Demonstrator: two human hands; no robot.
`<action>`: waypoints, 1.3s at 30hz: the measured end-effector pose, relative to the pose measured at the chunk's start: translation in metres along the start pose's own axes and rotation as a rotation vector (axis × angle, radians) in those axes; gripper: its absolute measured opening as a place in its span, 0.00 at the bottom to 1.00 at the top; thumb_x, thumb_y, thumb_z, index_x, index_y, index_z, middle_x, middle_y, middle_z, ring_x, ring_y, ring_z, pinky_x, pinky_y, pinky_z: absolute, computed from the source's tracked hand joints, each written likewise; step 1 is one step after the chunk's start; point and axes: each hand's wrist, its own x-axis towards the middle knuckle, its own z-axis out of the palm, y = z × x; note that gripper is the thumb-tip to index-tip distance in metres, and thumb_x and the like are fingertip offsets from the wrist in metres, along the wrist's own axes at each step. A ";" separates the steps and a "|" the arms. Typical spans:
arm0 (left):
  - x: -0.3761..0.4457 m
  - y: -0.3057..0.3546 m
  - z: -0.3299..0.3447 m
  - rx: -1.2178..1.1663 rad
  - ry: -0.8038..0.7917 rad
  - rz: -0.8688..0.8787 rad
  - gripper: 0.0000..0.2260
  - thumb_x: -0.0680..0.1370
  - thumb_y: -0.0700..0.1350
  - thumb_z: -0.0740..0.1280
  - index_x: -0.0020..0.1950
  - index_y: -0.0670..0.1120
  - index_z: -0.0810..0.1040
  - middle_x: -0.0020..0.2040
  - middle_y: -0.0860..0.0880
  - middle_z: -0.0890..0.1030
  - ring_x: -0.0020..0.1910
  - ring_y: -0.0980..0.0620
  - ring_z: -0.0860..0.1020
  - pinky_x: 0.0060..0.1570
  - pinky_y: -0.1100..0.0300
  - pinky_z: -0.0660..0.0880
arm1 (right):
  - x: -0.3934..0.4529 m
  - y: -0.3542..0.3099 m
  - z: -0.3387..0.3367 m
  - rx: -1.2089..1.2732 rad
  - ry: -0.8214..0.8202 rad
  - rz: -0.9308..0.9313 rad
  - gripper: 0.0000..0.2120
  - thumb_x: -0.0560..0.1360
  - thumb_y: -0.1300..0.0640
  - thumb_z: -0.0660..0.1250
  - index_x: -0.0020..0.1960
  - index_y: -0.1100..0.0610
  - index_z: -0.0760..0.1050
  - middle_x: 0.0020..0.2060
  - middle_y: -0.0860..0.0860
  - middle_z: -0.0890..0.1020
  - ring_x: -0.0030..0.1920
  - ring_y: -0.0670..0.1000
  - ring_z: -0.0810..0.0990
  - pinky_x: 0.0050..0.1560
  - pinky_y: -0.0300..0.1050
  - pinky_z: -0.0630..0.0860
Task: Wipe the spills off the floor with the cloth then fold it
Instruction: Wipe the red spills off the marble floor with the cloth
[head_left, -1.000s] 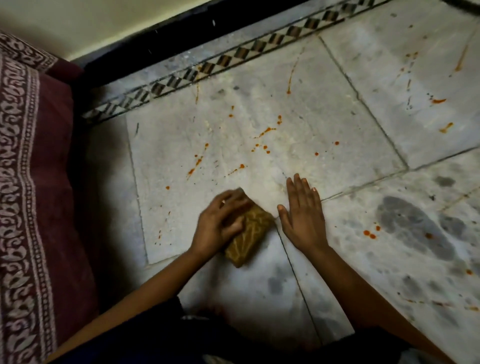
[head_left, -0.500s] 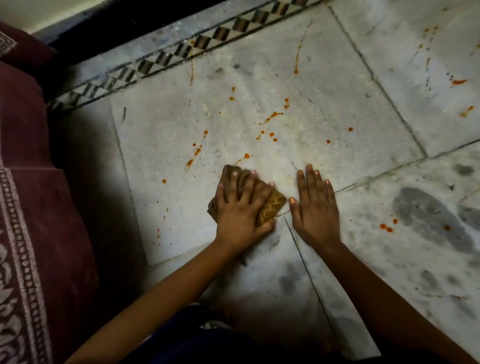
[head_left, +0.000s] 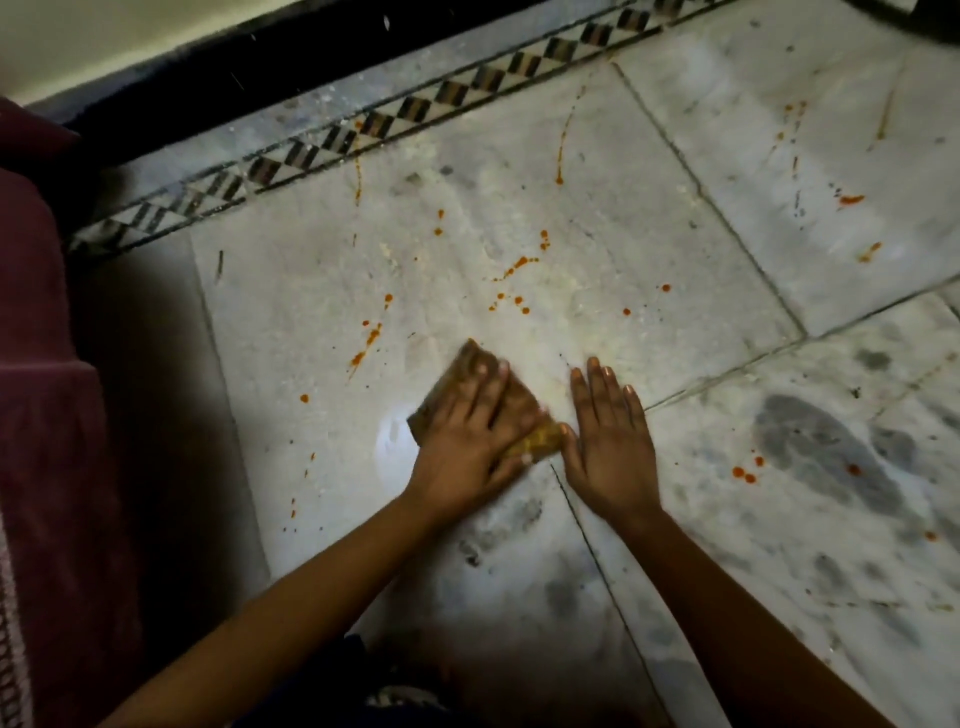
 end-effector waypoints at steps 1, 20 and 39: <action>-0.019 0.002 0.001 -0.003 -0.001 0.030 0.24 0.78 0.62 0.52 0.74 0.61 0.59 0.77 0.41 0.52 0.75 0.41 0.50 0.68 0.40 0.49 | 0.001 0.000 0.000 0.001 0.005 -0.004 0.29 0.78 0.48 0.48 0.76 0.58 0.53 0.75 0.56 0.56 0.75 0.53 0.53 0.74 0.50 0.48; -0.044 -0.048 -0.014 -0.096 0.024 -0.149 0.26 0.75 0.66 0.54 0.72 0.63 0.61 0.76 0.39 0.51 0.67 0.37 0.69 0.57 0.43 0.73 | 0.003 0.002 0.001 0.007 0.004 -0.004 0.29 0.78 0.47 0.48 0.76 0.58 0.53 0.75 0.57 0.56 0.75 0.53 0.54 0.73 0.52 0.51; -0.121 -0.111 -0.025 -0.064 -0.024 -0.449 0.27 0.75 0.70 0.43 0.73 0.65 0.52 0.77 0.48 0.46 0.74 0.42 0.58 0.70 0.46 0.57 | 0.000 -0.067 0.015 0.013 -0.076 -0.147 0.31 0.79 0.43 0.46 0.74 0.63 0.57 0.74 0.59 0.59 0.73 0.55 0.57 0.72 0.48 0.46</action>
